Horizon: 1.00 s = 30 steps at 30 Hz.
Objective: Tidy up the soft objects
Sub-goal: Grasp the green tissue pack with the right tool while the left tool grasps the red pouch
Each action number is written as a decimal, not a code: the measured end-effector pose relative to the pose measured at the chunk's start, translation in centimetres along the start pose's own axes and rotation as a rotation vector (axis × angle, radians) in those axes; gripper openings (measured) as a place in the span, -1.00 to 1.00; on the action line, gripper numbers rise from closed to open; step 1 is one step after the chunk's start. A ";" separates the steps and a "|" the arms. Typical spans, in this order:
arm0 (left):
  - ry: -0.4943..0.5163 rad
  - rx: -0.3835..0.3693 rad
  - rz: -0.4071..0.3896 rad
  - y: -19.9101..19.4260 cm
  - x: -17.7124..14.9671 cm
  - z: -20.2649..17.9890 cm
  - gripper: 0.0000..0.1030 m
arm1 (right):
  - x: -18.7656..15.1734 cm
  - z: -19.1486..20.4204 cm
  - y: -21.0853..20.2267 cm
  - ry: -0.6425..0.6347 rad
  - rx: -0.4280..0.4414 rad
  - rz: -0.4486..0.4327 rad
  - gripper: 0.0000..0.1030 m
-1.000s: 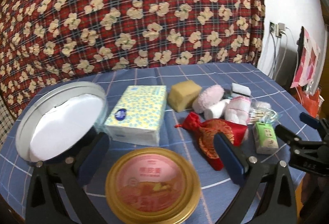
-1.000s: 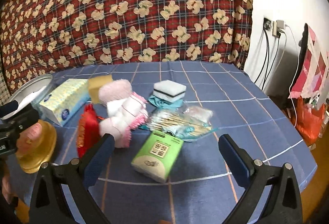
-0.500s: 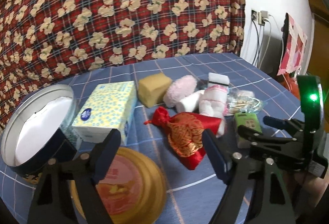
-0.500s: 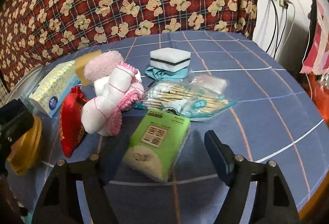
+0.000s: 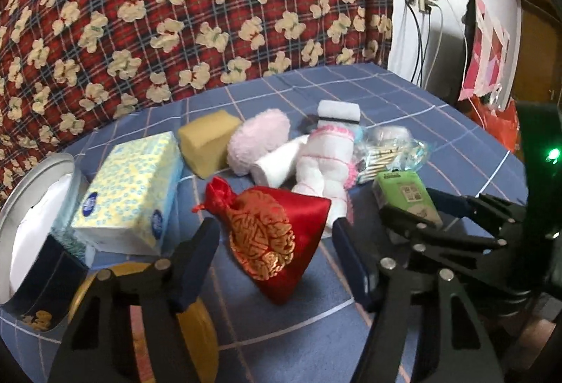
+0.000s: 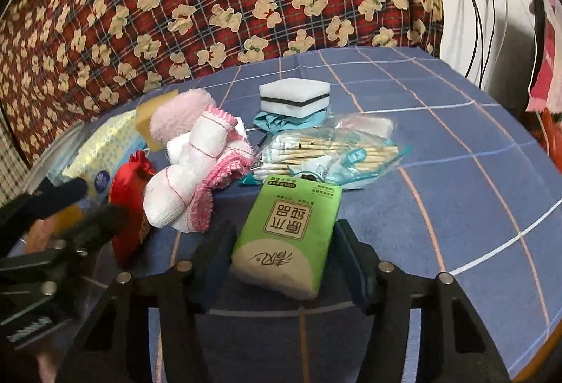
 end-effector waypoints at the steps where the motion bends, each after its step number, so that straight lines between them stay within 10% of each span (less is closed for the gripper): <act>1: 0.005 0.002 0.003 0.3 0.0 -0.1 0.31 | 0.0 0.0 0.0 0.000 0.001 -0.001 0.15; 6: 0.000 -0.004 0.004 1.2 0.2 0.0 0.31 | 0.0 0.2 0.0 -0.005 0.002 -0.002 0.15; 12: -0.018 -0.071 -0.007 1.7 0.5 0.1 -0.47 | -0.1 0.3 0.0 -0.016 -0.011 -0.003 0.15; 16: -0.055 -0.117 -0.038 0.8 0.7 0.6 -0.64 | -0.1 0.3 0.1 -0.027 -0.029 -0.003 0.15; 30: -0.109 -0.233 -0.245 -4.2 1.6 2.2 -0.68 | 0.3 0.4 -0.9 -0.044 -0.053 -0.071 0.08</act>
Point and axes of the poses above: each gripper's, at about its wrist camera, not at the fingertips, and y roughly the way its jaws point, z to its left, x to its top, the point moved 9 cm from there along y, roughly the way its jaws point, and after that the axes turned 5 degrees about -y, right-handed, at the moved point
